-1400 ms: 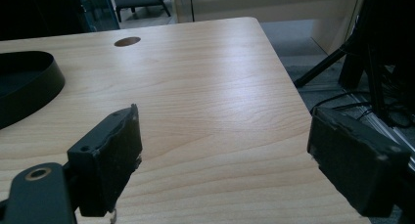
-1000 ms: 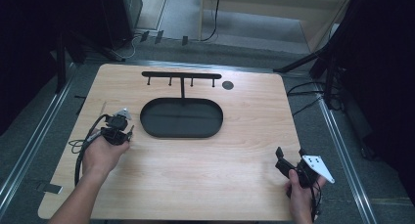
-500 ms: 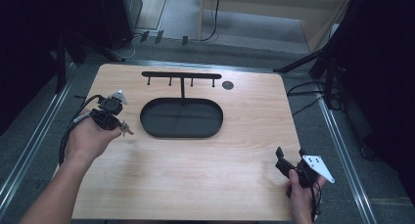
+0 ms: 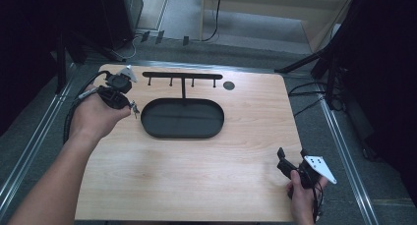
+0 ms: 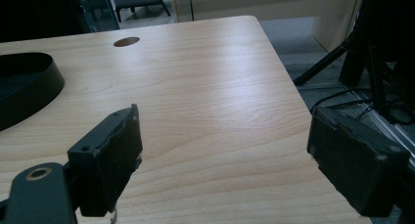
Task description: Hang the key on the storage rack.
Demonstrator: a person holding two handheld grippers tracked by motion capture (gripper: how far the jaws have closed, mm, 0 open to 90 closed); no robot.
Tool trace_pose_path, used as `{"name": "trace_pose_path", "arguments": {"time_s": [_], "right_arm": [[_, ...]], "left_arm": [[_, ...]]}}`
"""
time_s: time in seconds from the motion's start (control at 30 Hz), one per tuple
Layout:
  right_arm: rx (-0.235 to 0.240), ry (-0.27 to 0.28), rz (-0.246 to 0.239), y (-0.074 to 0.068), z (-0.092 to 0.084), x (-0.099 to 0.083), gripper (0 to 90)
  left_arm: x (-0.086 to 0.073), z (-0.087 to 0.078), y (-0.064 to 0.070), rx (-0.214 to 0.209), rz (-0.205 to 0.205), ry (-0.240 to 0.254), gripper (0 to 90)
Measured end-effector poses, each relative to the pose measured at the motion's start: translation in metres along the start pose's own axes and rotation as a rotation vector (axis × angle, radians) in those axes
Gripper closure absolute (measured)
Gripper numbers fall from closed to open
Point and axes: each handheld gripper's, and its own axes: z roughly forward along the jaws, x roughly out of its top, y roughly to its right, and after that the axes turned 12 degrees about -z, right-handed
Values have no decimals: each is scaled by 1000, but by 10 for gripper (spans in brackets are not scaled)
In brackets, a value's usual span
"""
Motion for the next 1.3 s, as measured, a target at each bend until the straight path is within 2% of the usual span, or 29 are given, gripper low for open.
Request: {"name": "trace_pose_path", "arguments": {"time_s": [0.13,0.3,0.4,0.7,0.93,1.27,1.3], "right_arm": [[3,1,4,0,0,0,127],[3,6,5,2,0,0,127],[5,5,10,1,0,0,127],[6,6,15,2,0,0,126],[10,6,21,2,0,0,126],[11,6,24,3,0,0,127],[11,6,24,3,0,0,126]], "left_arm": [[11,-6,10,-5,12,8,900],[22,-9,17,-13,4,-1,900],[31,-9,17,-24,-18,-12,900],[50,-1,20,-21,-12,-46,900],[62,-3,22,-15,-26,-40,900],[69,-9,20,-22,-49,-25,900],[70,-10,19,-10,-46,-26,900]]}}
